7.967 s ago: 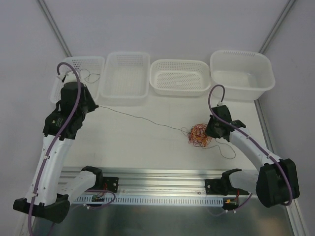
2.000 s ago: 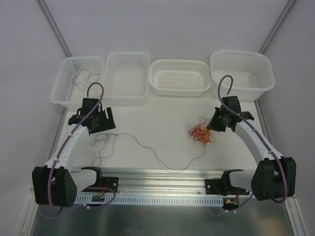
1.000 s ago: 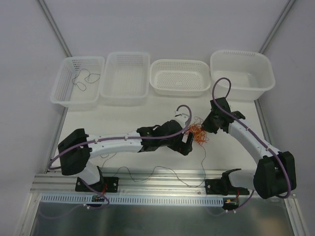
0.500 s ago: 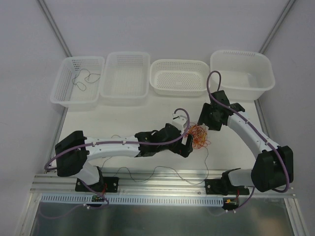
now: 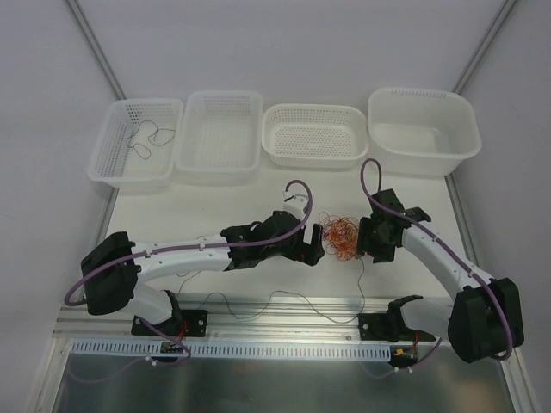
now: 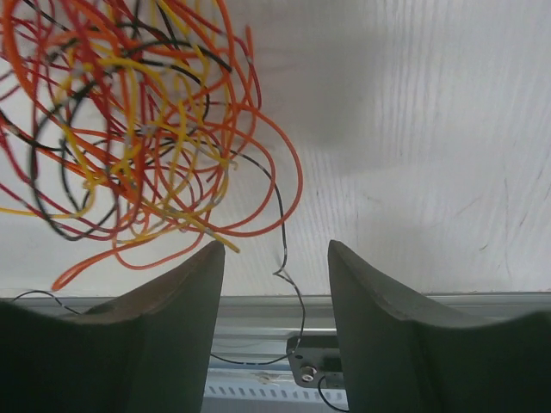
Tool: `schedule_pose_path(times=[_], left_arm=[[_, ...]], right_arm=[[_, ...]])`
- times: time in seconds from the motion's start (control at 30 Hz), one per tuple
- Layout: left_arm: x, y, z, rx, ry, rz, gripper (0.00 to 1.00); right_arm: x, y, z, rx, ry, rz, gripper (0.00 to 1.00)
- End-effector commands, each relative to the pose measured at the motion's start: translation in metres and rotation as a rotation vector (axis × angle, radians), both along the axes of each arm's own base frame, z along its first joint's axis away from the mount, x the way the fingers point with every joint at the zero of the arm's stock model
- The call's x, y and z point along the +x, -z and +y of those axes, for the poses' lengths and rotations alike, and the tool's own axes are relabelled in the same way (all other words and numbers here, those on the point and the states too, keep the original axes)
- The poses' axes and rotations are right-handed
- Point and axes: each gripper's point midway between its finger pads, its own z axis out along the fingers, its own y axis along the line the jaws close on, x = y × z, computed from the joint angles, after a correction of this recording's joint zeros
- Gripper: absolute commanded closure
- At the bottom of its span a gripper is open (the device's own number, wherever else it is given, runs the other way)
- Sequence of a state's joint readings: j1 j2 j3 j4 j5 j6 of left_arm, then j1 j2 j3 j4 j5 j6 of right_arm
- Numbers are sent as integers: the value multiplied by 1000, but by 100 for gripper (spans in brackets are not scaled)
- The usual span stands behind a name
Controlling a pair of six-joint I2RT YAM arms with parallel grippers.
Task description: Untangle the cables
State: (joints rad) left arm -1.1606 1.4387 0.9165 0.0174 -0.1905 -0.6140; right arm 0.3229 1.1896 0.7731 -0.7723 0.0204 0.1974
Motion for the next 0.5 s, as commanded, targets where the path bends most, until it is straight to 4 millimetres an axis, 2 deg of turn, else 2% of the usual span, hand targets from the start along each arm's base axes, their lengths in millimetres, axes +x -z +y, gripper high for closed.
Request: schedule_pose_path(times=[0.0, 0.03, 0.17, 0.27, 0.37, 0.43, 0.47], left_arm=[[10, -13, 9, -50, -47, 17, 6], [12, -13, 10, -54, -53, 24, 6], [17, -13, 16, -63, -72, 41, 6], [19, -13, 16, -67, -72, 48, 6], [23, -17, 4, -73, -54, 50, 6], [24, -19, -3, -75, -35, 51, 6], [27, -27, -10, -89, -33, 43, 5]], right_arm=[[-9, 5, 12, 82, 22, -1, 46], [-16, 14, 12, 90, 29, 23, 47], [-21, 31, 18, 126, 47, 42, 52], [-17, 37, 21, 137, 42, 30, 56], [-14, 42, 22, 135, 30, 31, 66], [-12, 40, 22, 137, 27, 20, 76], [-12, 39, 22, 136, 24, 14, 81]])
